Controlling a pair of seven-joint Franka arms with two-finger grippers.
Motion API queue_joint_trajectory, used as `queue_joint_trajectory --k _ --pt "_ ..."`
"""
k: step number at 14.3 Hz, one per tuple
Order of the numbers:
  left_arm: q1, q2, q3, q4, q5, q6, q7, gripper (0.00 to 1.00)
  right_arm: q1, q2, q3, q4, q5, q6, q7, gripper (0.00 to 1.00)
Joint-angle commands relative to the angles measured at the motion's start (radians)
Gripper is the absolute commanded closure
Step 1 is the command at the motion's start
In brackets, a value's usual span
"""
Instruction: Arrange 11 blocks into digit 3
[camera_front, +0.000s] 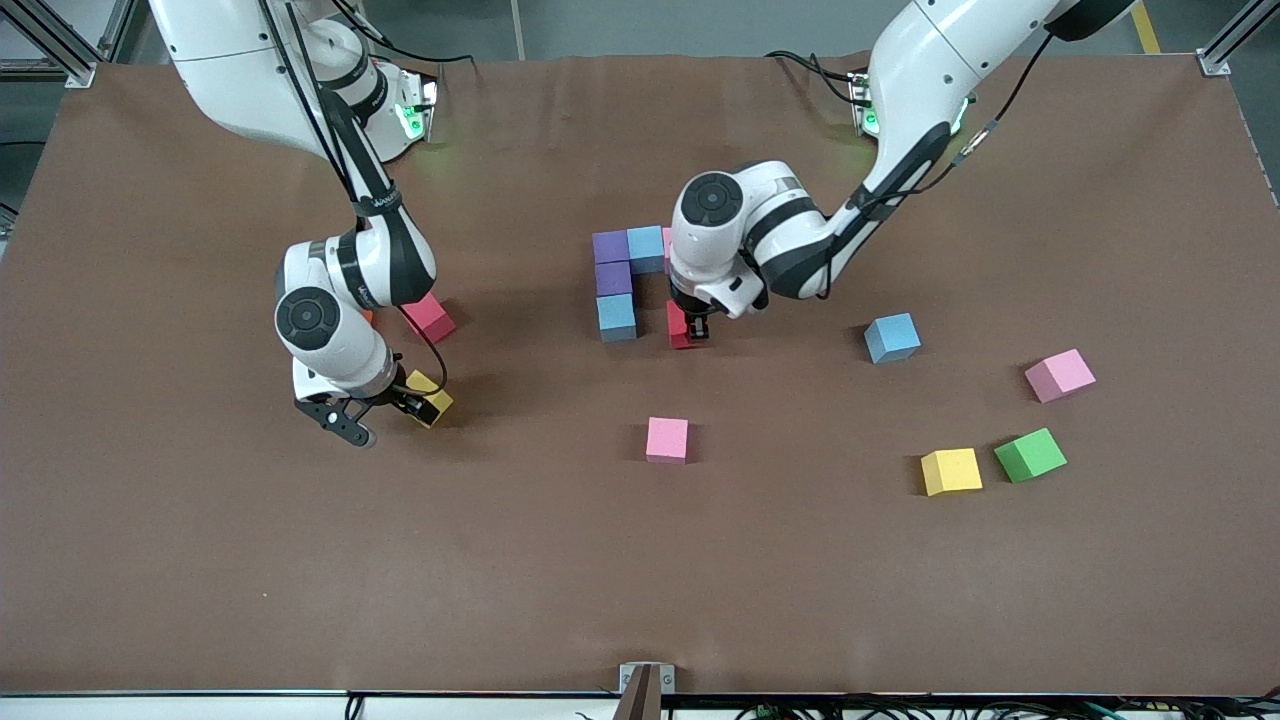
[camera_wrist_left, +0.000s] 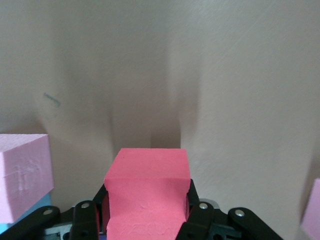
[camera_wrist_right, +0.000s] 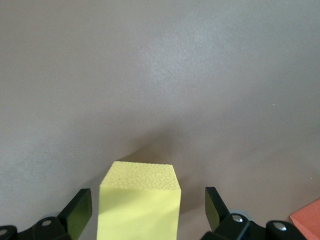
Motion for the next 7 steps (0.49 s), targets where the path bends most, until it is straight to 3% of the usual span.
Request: queue_joint_trajectory --k 1,5,7 --pt "-0.019 -0.008 0.002 -0.023 0.071 0.053 -0.179 0.64 -0.002 -0.039 0.011 -0.069 -0.008 0.046 0.018 0.00" --pt "-0.044 0.000 0.001 -0.010 0.074 0.056 -0.184 0.64 0.002 -0.025 0.016 -0.080 -0.008 0.112 0.019 0.00" --pt "-0.061 0.006 0.002 -0.008 0.074 0.056 -0.219 0.64 0.003 -0.026 0.017 -0.080 -0.007 0.104 0.018 0.10"
